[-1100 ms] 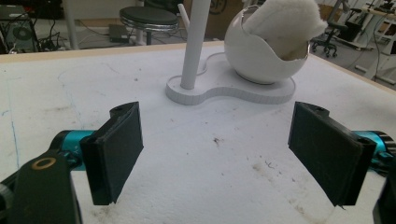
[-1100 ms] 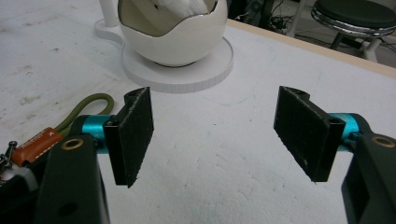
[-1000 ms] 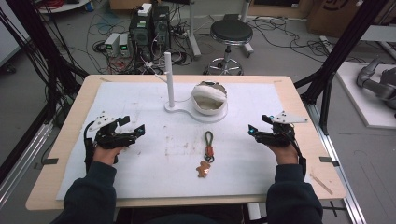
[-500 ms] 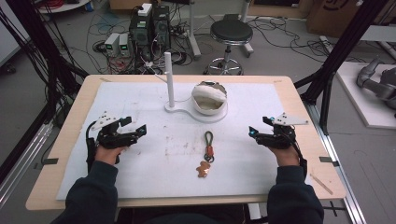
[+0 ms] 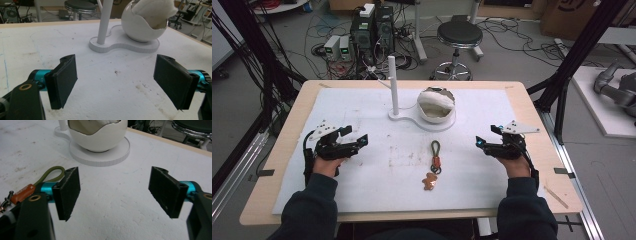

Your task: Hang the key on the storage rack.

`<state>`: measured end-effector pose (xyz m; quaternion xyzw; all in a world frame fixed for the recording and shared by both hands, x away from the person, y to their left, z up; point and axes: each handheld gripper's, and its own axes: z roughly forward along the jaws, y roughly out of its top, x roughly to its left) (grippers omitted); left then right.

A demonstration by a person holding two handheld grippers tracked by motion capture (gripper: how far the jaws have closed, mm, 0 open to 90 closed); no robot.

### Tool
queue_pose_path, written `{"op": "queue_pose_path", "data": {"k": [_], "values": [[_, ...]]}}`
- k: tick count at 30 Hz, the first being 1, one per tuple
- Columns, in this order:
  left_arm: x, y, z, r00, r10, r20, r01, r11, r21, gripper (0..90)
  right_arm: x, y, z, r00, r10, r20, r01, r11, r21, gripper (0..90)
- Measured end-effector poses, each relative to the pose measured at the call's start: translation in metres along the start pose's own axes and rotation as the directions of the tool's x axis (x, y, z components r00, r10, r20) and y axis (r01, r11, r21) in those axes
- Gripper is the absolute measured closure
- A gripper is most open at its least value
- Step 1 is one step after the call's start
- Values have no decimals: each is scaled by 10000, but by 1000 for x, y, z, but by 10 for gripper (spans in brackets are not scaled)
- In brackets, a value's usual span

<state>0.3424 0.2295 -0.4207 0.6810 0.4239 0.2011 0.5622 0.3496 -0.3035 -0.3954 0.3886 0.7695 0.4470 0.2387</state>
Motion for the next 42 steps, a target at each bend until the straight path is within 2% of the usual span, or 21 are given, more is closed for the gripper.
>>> {"op": "queue_pose_path", "data": {"k": [7, 8, 9, 10, 11, 13, 17, 20, 22, 25, 28, 30, 32, 34, 35, 36, 37, 38, 39, 40, 42], "values": [[0, 1, 0, 10000, -11, 5, 11, 10000, -39, 189, 7, -1, 7, 9995, 44, -328, -32, 9992, 394, 285], [0, 0, 0, 10000, -24, 13, 24, 10000, -28, 189, 10, -2, 10, 9977, 27, -675, 12, 9983, 577, 358], [0, 0, 1, 10000, -17, 25, 17, 10000, 8, 189, 12, -2, 13, 9956, 13, -936, 49, 9978, 654, 374], [0, 0, 1, 10000, -17, 12, 17, 10000, 21, 189, 12, -2, 13, 9956, 13, -936, 49, 9978, 654, 374], [-1, 0, 1, 10000, -6, 23, 6, 10000, 41, 192, 16, -4, 18, 9903, 148, -1381, -46, 9973, 738, 379], [-1, 0, 2, 10000, 17, -15, -17, 10000, 91, 192, 18, -4, 22, 9875, 168, -1568, -43, 9968, 793, 393], [-3, 0, 2, 10000, 65, -9, -65, 9999, 151, 196, 34, -6, 37, 9727, 190, -2312, 122, 9911, 1326, 455], [-4, -1, 2, 10000, 94, 20, -94, 9998, 172, 201, 49, -6, 50, 9632, 149, -2685, 329, 9845, 1725, 490], [-4, -2, 3, 10000, 52, 10, -52, 9998, 183, 202, 52, -6, 54, 9614, 220, -2743, 291, 9831, 1808, 496], [-4, -2, 2, 10000, 60, 24, -60, 9998, 211, 206, 67, -5, 65, 9519, 404, -3038, 258, 9771, 2111, 487], [-4, -3, 1, 10000, 63, 19, -63, 9997, 245, 209, 76, -5, 71, 9508, 285, -3086, 450, 9725, 2286, 471], [-3, -3, 0, 10000, 64, 13, -64, 9997, 239, 211, 89, -5, 81, 9520, 84, -3059, 787, 9593, 2713, 449], [-3, -4, -1, 10000, 60, -18, -59, 9997, 254, 211, 92, -5, 83, 9497, 204, -3125, 672, 9613, 2672, 454], [-3, -4, -2, 10000, 5, -35, -4, 9998, 217, 212, 97, -4, 86, 9512, 132, -3083, 744, 9598, 2705, 455], [-3, -4, -3, 10000, 5, -54, -4, 9997, 239, 213, 99, -4, 86, 9512, 267, -3074, 622, 9593, 2756, 463], [-3, -5, -2, 10000, -3, -59, 4, 9997, 243, 213, 100, -4, 87, 9489, 277, -3143, 638, 9588, 2769, 470], [-3, -5, -2, 10000, -12, -63, 14, 9997, 254, 213, 104, -6, 89, 9446, 104, -3281, 946, 9485, 3022, 453], [-3, -5, -2, 10000, 10, -65, -8, 9996, 275, 214, 109, -7, 89, 9485, -527, -3123, 1454, 9485, 2815, 447], [-3, -5, -2, 10000, 21, -45, -19, 9996, 266, 215, 114, -6, 88, 9524, -925, -2906, 1782, 9420, 2843, 482], [-3, -5, -1, 10000, 5, -3, -5, 9996, 296, 215, 114, -6, 88, 9524, -925, -2906, 1782, 9420, 2843, 482], [-3, -5, -1, 10000, 12, -6, -12, 9995, 306, 216, 111, -5, 87, 9527, -959, -2885, 1821, 9398, 2891, 568]]}}
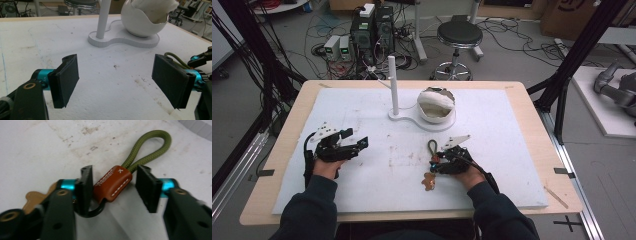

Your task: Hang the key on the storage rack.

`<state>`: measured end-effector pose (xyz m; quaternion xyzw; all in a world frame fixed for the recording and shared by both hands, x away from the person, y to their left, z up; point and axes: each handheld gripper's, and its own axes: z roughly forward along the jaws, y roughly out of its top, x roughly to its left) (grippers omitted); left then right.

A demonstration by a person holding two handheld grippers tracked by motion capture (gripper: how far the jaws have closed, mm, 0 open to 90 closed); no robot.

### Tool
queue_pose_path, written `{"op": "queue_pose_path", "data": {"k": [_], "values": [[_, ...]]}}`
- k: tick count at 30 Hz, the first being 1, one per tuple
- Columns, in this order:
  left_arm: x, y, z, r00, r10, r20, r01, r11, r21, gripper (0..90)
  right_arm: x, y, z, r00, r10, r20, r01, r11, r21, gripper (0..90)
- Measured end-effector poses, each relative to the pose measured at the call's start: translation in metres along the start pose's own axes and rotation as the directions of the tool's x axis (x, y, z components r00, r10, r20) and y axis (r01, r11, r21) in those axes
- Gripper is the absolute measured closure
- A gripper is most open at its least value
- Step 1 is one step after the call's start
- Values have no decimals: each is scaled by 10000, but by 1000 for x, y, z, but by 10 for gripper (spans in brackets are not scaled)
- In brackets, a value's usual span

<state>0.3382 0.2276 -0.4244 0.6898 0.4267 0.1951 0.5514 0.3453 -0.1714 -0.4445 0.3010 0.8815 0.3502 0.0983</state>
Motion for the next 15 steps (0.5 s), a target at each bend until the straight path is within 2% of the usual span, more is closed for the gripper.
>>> {"op": "queue_pose_path", "data": {"k": [1, 9, 11, 15], "values": [[0, 0, 0, 10000, 12, -6, -12, 10000, 14, 216, -2, 0, 0, 9999, 107, -43, -107, 9999, -7, 575], [1, -1, 1, 10000, -42, -9, 42, 10000, 57, 217, 1, 3, -1, 9992, -334, 199, 332, 9994, 125, 605], [1, -1, 1, 10000, -33, -6, 33, 10000, 55, 217, 3, 4, -2, 9959, -820, 381, 822, 9966, -48, 605], [1, -1, 1, 10000, -52, -2, 52, 10000, 67, 218, 6, 6, -4, 9914, -1167, 596, 1188, 9924, -325, 608]]}}
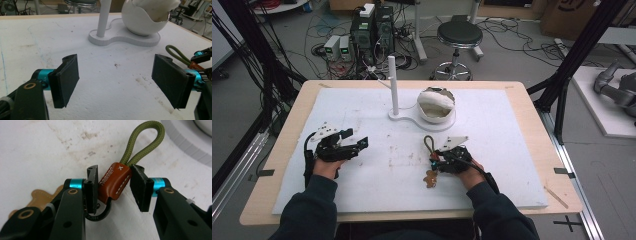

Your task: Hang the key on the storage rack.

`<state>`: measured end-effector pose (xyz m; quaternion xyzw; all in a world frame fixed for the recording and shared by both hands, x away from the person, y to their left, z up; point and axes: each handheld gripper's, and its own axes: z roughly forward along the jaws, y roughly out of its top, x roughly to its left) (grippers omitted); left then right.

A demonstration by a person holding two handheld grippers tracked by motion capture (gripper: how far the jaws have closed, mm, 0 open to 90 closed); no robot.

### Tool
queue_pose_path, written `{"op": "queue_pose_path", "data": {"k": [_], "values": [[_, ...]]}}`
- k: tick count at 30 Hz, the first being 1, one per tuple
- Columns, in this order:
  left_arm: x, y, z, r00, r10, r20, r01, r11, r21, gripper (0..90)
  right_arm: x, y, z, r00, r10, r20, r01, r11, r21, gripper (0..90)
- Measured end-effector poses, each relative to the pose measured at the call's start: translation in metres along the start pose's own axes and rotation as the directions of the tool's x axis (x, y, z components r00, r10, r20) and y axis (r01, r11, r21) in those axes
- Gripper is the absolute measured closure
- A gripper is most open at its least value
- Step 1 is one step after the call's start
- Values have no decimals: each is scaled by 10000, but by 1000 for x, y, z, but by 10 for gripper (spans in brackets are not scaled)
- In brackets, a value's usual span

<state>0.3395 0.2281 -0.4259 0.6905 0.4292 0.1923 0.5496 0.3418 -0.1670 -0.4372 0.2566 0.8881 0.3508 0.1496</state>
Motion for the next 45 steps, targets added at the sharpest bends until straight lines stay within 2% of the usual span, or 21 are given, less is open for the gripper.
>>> {"op": "queue_pose_path", "data": {"k": [2, 8, 10, 13, 14, 15, 16, 17, 18, 19, 20, 23, 25, 27, 29, 30, 32, 36, 38, 42, 45], "values": [[0, 0, 0, 10000, -6, 4, 6, 10000, 2, 218, -1, 0, -1, 10000, 12, -30, -13, 9999, -138, 610], [1, 0, -1, 10000, -12, 2, 12, 10000, 36, 218, -9, 1, -7, 9975, 660, -254, -681, 9933, -929, 610], [1, -1, 0, 10000, -39, -28, 39, 10000, 19, 219, -9, 1, -6, 9975, 674, -226, -692, 9933, -923, 609], [1, -1, 0, 10000, -26, 21, 26, 10000, 44, 221, -9, 0, 3, 9989, 450, -158, -456, 9980, -444, 603], [0, -1, -1, 10000, -17, 28, 16, 10000, 47, 222, -8, 0, 6, 9992, 280, -280, -289, 9991, -324, 597], [0, -1, -1, 10000, -6, 35, 6, 10000, 55, 222, -8, 0, 9, 9955, 409, -854, -426, 9989, -178, 566], [0, -1, -1, 10000, -17, 29, 17, 10000, 47, 222, -8, 0, 9, 9955, 409, -854, -426, 9989, -178, 566], [0, -1, -1, 10000, -22, 26, 22, 10000, 48, 222, -8, 0, 10, 9941, 594, -910, -618, 9978, -233, 547], [0, -1, -1, 10000, -11, 33, 11, 10000, 60, 223, -12, 2, 8, 9847, 1452, -968, -1515, 9866, -603, 535], [0, -1, -1, 10000, -17, 41, 16, 10000, 66, 222, -15, 2, 6, 9763, 1923, -997, -1997, 9773, -709, 529], [0, -1, -1, 10000, -3, 52, 2, 10000, 79, 223, -17, 3, 6, 9735, 2083, -944, -2161, 9730, -814, 532], [0, -1, -1, 10000, -4, 51, 4, 10000, 91, 223, -18, 2, 9, 9767, 2068, -577, -2096, 9766, -488, 567], [0, -1, 0, 10000, -35, 75, 34, 10000, 77, 224, -16, 3, 13, 9720, 2235, -729, -2260, 9738, -270, 569], [0, -1, 0, 10000, -37, 76, 36, 10000, 89, 224, -10, 5, 18, 9758, 2026, -820, -2021, 9793, 146, 563], [0, -1, 0, 10000, -38, 73, 37, 10000, 83, 224, -3, 7, 19, 9843, 1732, -345, -1723, 9847, 277, 584], [0, -1, 0, 10000, -18, 91, 17, 10000, 88, 224, -2, 8, 19, 9881, 1537, -109, -1532, 9876, 350, 660], [0, -1, 0, 10000, 23, 84, -24, 9999, 105, 225, -3, 8, 18, 9894, 1454, -42, -1452, 9886, 392, 683], [0, -2, 0, 10000, 23, 83, -24, 9999, 140, 225, -2, 9, 17, 9921, 1250, -76, -1247, 9915, 381, 737], [0, -2, 0, 10000, 42, 72, -43, 9999, 144, 225, -4, 9, 17, 9895, 1405, -347, -1392, 9895, 379, 750], [0, -2, -1, 10000, 17, 54, -18, 9999, 157, 225, -4, 12, 10, 9900, 1298, -552, -1320, 9906, -365, 759], [0, -2, -1, 10000, 10, 63, -11, 9999, 135, 225, -7, 14, 3, 9878, 1413, -654, -1479, 9829, -1099, 759]]}}
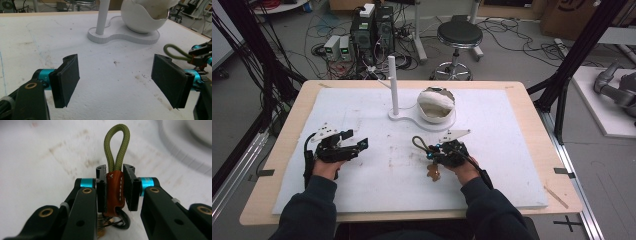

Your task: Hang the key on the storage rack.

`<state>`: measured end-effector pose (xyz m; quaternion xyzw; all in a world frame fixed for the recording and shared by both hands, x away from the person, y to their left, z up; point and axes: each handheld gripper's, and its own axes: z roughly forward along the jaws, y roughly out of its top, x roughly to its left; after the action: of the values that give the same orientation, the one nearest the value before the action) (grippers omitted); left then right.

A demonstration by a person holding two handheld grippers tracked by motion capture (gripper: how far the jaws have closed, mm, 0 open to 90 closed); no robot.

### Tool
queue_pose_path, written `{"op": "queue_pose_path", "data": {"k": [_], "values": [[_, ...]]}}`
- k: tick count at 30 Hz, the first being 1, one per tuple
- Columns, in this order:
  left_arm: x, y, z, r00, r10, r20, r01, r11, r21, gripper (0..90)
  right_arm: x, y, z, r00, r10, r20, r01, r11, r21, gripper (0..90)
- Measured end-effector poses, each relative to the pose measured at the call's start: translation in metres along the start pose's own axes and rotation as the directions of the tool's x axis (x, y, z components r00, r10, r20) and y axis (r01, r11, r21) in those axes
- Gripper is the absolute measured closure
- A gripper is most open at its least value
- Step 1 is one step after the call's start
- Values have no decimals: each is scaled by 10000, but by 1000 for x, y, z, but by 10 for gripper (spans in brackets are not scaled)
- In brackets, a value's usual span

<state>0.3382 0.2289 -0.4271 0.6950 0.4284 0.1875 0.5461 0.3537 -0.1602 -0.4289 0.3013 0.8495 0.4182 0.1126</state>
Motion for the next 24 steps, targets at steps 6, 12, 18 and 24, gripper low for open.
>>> {"op": "queue_pose_path", "data": {"k": [6, 12, 18, 24], "values": [[5, 1, -4, 10000, 22, -44, -23, 9999, -122, 230, -7, 13, -10, 9996, 254, 134, -234, 9903, -1369, 760], [15, 5, -15, 9993, -99, -350, 77, 9980, -620, 207, -8, 42, -13, 9990, -38, 450, 132, 9776, -2101, 761], [20, 4, -19, 9984, -280, -493, 245, 9973, -697, 207, -10, 73, -11, 9973, -316, 665, 475, 9661, -2537, 763], [21, 3, -18, 9983, -317, -499, 286, 9977, -621, 208, -7, 106, -6, 9948, -529, 874, 768, 9513, -2985, 765]]}}
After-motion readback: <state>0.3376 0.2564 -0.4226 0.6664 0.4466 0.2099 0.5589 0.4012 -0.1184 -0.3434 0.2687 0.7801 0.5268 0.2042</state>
